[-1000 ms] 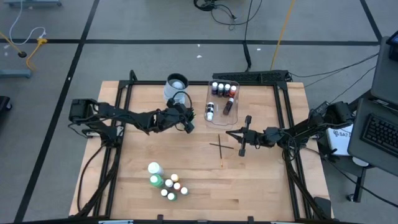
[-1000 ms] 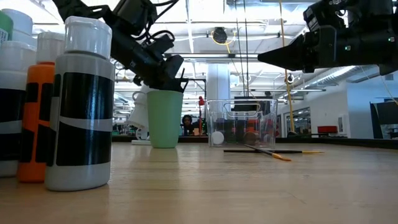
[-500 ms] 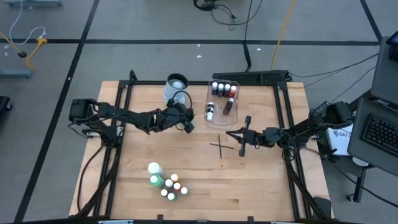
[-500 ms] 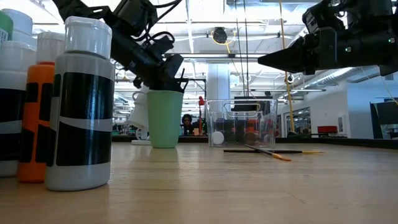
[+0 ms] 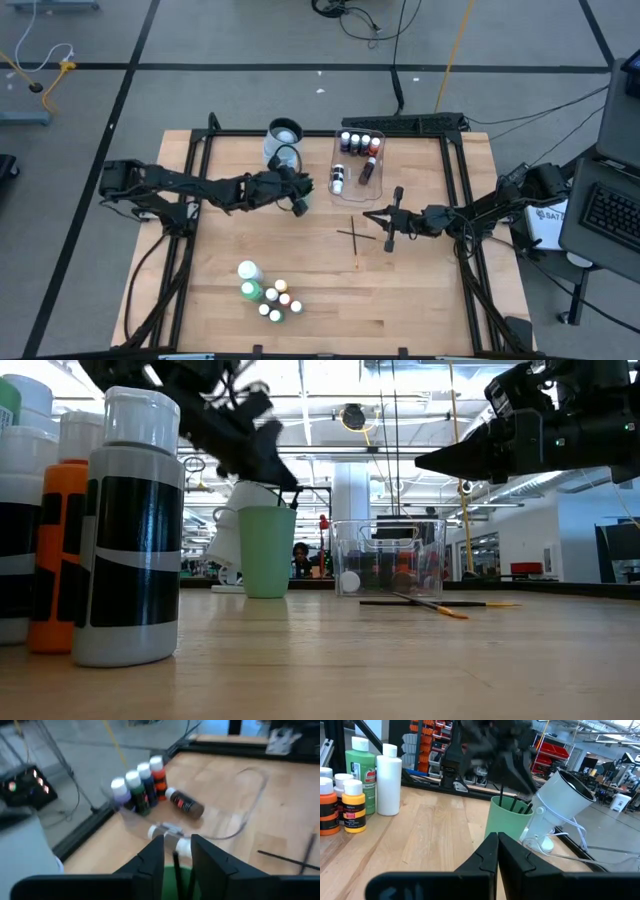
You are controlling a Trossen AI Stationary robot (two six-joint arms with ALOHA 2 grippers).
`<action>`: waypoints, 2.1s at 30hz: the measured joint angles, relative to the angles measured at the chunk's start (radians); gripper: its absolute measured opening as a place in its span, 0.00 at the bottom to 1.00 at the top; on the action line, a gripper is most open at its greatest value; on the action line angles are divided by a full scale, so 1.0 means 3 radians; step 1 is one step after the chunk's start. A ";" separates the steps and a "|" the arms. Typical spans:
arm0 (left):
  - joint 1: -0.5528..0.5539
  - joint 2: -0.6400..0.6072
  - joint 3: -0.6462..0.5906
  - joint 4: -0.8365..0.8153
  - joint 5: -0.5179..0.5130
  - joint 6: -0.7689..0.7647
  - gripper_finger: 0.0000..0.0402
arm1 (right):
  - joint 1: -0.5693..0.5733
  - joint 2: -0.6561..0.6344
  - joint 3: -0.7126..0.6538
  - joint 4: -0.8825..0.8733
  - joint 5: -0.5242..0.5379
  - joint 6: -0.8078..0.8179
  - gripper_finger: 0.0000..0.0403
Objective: Pick & Place Paint Supplies
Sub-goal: Put the gold paintbrush into the green cup
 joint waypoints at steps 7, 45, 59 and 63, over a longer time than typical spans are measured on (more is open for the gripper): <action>-0.0236 -0.1092 -0.0001 -0.0617 -0.0060 0.0575 0.29 | 0.0001 0.0000 0.0000 -0.0047 -0.0003 0.0041 0.01; -0.0135 -0.3437 -0.2143 -0.0107 0.0892 0.0826 0.01 | -0.0022 0.0001 0.0003 -0.0261 0.0011 0.0382 0.01; -0.0138 -0.3435 -0.2188 -0.0040 0.0927 0.0846 0.01 | 0.0537 0.0002 0.2515 -0.4736 0.1216 0.1366 0.01; -0.0138 -0.3435 -0.2188 -0.0039 0.0927 0.0833 0.02 | 0.0687 0.0042 0.3216 -0.6489 0.0999 0.2151 0.01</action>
